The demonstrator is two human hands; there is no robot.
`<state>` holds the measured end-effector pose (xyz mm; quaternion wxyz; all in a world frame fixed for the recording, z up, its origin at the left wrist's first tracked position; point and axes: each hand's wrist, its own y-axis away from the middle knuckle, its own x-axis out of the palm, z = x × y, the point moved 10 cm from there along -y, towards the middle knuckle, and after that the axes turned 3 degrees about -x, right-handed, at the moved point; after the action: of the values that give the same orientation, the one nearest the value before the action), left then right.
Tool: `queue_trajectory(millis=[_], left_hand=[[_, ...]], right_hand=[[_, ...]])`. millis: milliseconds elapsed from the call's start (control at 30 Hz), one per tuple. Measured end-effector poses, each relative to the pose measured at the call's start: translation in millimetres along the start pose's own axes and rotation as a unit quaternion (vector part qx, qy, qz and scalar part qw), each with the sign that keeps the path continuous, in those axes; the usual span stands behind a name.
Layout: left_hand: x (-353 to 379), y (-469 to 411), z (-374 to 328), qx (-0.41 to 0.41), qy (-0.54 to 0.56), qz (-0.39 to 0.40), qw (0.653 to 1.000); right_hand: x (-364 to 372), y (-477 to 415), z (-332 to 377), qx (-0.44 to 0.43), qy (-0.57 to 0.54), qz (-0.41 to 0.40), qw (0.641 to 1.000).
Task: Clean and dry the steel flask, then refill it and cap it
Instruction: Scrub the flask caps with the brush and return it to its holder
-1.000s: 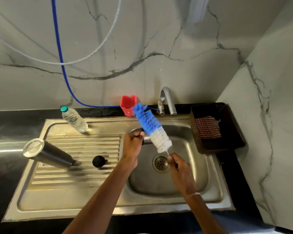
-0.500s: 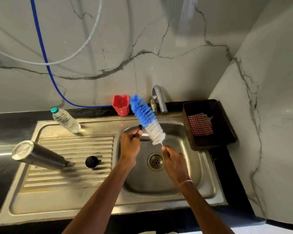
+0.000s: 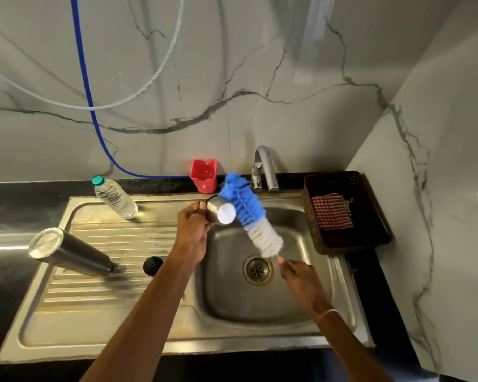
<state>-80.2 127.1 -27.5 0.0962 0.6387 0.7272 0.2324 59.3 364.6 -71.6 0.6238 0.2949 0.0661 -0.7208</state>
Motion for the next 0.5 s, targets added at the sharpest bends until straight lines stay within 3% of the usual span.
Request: queue_trajectory(millis=[233,400,500], left_hand=[[22,11,24,-0.058,0.024,0.030,0.998],[-2,-5,9,-0.028,0.079,-0.036,0.996],[11,1,24,-0.008,0.072,-0.024,0.997]], right_hand=[[3,-32,41,-0.046,-0.012,-0.020,0.999],[26,-1,2,0.035,-0.020,0.039,0.998],[31,-12,26,0.069,-0.079,0.008,0.994]])
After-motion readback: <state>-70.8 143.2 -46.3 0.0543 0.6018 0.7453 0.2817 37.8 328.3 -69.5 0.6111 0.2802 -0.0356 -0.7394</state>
